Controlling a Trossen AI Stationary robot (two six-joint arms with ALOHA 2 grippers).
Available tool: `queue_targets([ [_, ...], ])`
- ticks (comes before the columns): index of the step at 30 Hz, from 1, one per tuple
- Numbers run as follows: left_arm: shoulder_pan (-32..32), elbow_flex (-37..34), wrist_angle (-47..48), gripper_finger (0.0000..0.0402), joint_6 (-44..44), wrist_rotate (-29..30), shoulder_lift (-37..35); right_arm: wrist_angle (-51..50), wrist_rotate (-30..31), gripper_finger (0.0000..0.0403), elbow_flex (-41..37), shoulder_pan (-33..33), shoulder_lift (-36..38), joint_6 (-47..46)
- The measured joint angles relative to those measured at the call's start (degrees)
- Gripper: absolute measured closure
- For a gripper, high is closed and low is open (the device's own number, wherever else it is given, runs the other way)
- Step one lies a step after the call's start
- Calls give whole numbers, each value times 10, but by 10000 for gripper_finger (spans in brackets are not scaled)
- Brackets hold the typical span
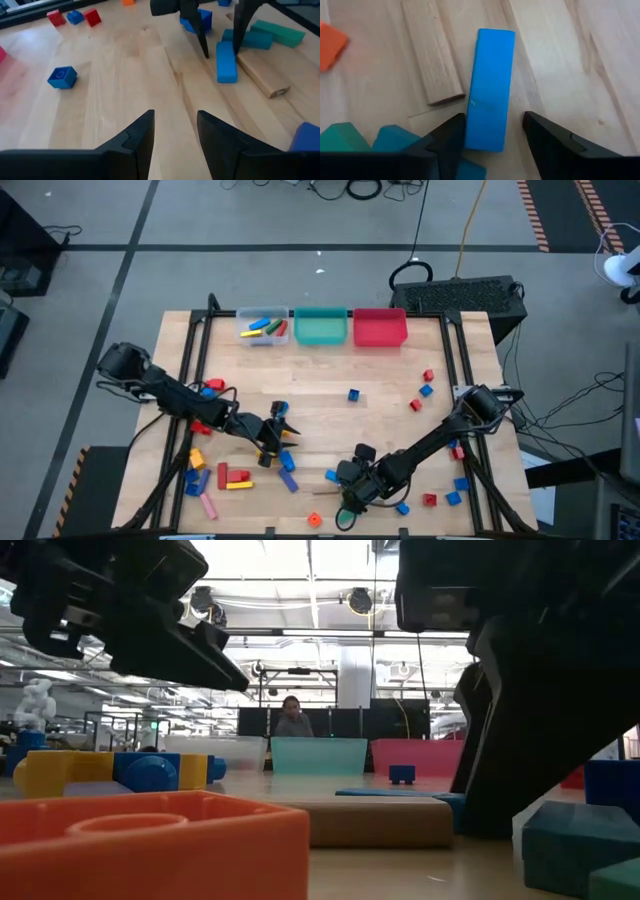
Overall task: Sort blocks by size
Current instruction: Put the blue block into the transparent bin
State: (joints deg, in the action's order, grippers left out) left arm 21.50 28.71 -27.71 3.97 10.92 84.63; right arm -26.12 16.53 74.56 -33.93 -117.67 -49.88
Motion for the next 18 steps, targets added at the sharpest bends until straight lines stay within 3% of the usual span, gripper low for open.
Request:
queue_targets([
  [10, 1, 3, -34, 251, -6, 3, 7, 1, 64, 320, -2, 1, 0, 59],
  [14, 1, 3, -44, 251, -8, -1, 7, 7, 105, 324, -4, 14, -2, 82],
  [18, 1, 3, -54, 251, -70, 0, 7, 3, 145, 316, -5, 25, -1, 105],
])
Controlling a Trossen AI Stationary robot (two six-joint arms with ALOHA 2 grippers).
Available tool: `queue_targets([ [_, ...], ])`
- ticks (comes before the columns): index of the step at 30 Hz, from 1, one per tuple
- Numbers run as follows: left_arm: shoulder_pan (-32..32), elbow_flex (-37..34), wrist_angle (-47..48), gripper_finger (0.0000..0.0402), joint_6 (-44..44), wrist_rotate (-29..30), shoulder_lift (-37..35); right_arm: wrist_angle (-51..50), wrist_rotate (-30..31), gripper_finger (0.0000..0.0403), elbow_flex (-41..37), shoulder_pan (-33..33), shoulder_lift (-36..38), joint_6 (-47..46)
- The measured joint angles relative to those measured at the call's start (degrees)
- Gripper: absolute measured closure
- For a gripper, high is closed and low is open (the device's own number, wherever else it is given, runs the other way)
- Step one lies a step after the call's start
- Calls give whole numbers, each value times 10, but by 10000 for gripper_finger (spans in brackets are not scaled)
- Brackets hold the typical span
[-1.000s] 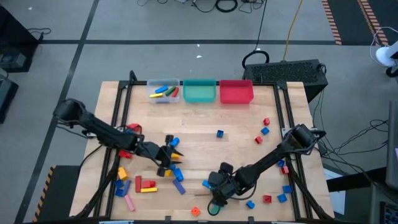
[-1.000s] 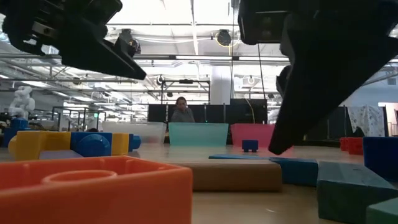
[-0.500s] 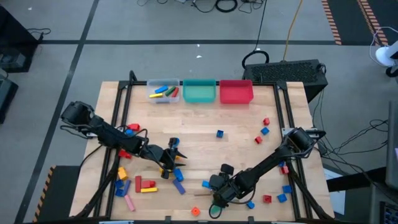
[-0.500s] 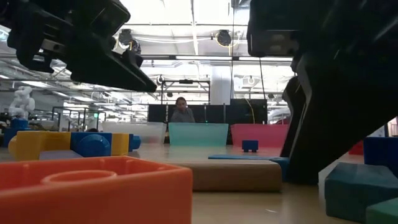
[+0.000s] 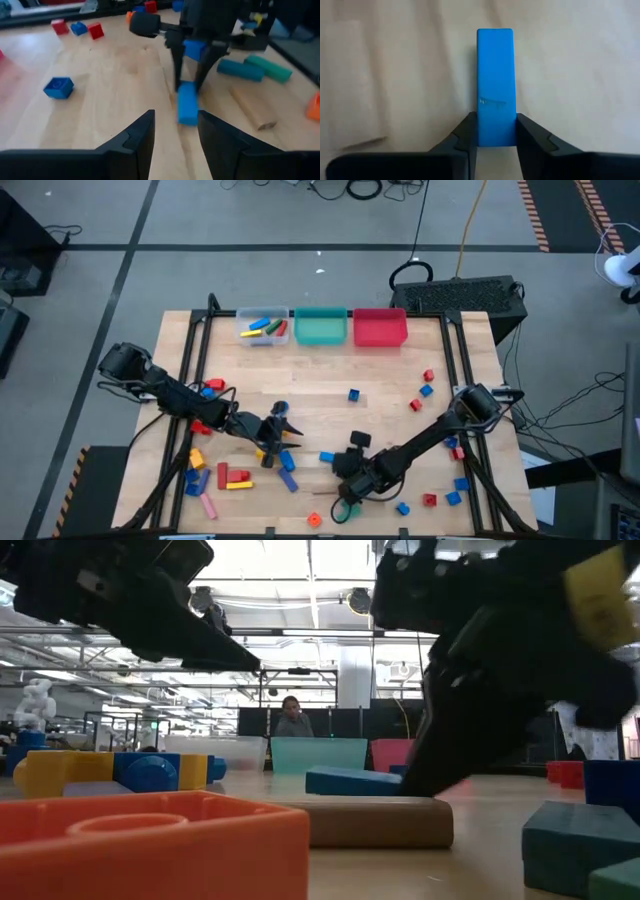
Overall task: Sort blocks by size
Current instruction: Put the blue block into the transparent bin
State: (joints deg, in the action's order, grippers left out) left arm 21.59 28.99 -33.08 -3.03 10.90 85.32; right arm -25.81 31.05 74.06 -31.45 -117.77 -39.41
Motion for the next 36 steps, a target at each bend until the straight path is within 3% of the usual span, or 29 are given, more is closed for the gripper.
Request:
queue_targets([
  [6, -21, 0, 0, 234, -110, 1, 0, 2, 45, 316, 0, 17, 2, 40],
  [17, -84, 0, 1, 119, -275, -14, 0, -5, 180, 316, 12, 26, 3, 110],
  [22, -112, 0, 0, 114, -311, -48, 0, -5, 257, 316, 40, 31, 3, 165],
  [32, -134, 0, -43, 115, -312, -109, 0, 25, 262, 316, 61, 65, 4, 253],
  [36, -142, 0, -36, 134, -312, -121, 0, 46, 262, 316, 61, 73, 4, 277],
])
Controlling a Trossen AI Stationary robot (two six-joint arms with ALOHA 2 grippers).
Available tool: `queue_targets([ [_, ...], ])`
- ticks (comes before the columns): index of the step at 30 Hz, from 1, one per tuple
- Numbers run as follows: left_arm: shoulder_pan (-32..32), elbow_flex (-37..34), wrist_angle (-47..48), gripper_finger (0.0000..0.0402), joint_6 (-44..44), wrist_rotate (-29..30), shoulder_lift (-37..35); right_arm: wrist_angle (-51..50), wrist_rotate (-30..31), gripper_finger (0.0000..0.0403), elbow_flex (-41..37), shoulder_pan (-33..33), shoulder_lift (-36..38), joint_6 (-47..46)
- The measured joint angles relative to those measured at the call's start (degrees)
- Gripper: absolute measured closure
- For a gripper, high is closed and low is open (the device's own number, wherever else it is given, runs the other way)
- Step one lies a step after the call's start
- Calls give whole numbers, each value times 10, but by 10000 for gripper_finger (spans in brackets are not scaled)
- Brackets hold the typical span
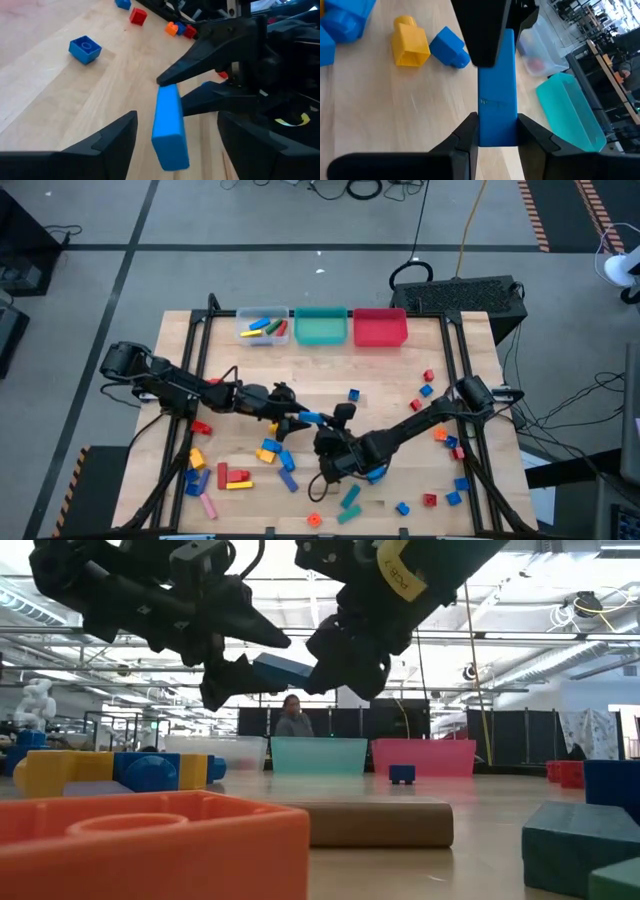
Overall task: Sort blocks by size
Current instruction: Put the blue block into the transparent bin
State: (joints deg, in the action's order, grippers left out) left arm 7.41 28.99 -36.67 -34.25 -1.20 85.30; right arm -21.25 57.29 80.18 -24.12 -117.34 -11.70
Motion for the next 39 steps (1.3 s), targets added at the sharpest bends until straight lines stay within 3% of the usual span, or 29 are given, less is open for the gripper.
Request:
queue_targets([
  [16, -28, 0, -1, 340, -24, -33, 0, 29, 18, 306, 0, 5, 0, 52],
  [29, -81, 0, 5, 340, -7, -33, 0, 21, 17, 206, 0, 5, 0, -24],
  [34, -134, 0, 15, 340, 5, -58, -1, -42, 13, 194, 0, 5, 0, -104],
  [39, -197, 0, 103, 340, 54, -56, -34, -107, 7, 193, 0, 5, 0, -202],
])
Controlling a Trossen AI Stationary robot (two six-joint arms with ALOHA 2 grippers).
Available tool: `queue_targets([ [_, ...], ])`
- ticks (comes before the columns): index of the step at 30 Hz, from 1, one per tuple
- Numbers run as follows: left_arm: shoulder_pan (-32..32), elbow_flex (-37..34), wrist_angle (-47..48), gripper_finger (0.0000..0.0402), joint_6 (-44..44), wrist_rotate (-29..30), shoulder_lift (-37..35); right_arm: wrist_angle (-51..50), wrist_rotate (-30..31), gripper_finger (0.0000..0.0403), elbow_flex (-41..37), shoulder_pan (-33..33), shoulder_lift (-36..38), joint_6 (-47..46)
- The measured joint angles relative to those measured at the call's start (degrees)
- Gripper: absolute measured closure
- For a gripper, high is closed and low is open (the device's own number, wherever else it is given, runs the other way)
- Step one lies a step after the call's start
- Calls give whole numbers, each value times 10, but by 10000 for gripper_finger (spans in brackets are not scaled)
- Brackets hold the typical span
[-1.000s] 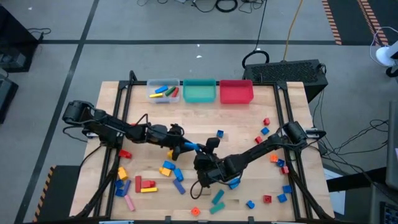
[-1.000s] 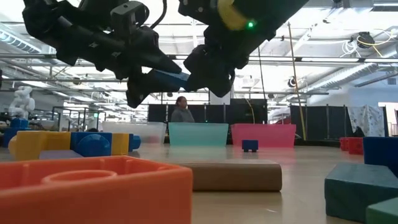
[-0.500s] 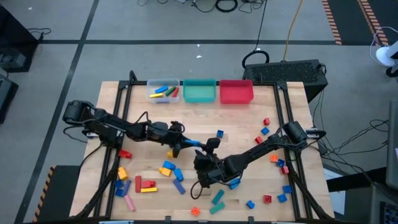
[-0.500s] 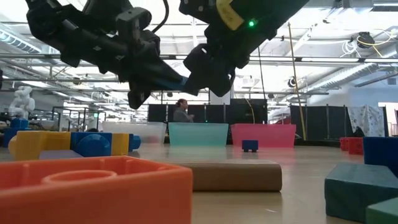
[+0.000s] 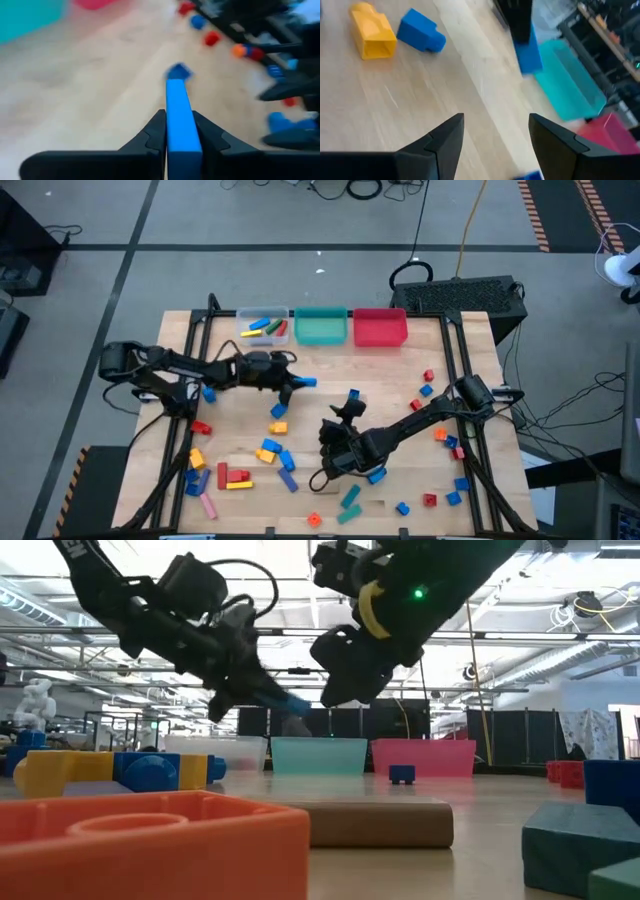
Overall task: Sort blocks by size
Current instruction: Put the blue block into the transparent bin
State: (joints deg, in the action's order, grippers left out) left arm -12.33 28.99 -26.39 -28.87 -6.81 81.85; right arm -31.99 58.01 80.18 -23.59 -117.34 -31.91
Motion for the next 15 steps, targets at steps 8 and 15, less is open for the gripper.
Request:
queue_targets([
  [8, -109, 0, 106, 340, 64, 47, -104, 6, -15, 193, -28, 0, 0, -49],
  [15, -218, 0, 154, 340, 104, 68, -126, 39, -31, 193, -39, 5, 0, -45],
])
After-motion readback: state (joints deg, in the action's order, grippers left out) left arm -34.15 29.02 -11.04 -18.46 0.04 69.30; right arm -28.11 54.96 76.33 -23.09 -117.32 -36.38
